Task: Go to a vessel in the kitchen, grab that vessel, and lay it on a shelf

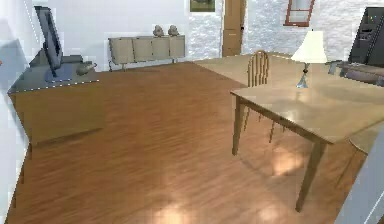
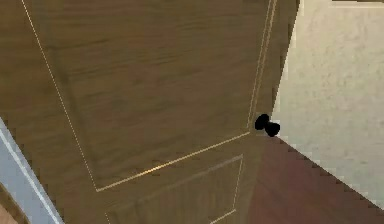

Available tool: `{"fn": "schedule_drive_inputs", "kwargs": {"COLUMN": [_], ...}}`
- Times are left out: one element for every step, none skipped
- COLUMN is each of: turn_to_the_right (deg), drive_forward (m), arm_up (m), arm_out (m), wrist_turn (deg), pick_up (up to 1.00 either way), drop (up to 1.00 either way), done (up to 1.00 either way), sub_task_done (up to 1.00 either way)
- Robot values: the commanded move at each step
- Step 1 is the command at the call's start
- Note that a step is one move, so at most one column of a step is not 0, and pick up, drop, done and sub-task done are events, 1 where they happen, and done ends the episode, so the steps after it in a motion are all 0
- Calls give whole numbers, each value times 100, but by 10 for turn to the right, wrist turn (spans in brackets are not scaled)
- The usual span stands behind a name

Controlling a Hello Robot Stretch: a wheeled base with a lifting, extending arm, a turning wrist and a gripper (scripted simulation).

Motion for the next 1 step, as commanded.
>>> {"fn": "schedule_drive_inputs", "kwargs": {"turn_to_the_right": [0], "drive_forward": [40], "arm_up": [0], "arm_out": [0], "wrist_turn": [0], "pick_up": [0], "drop": [0], "done": [0], "sub_task_done": [0]}}
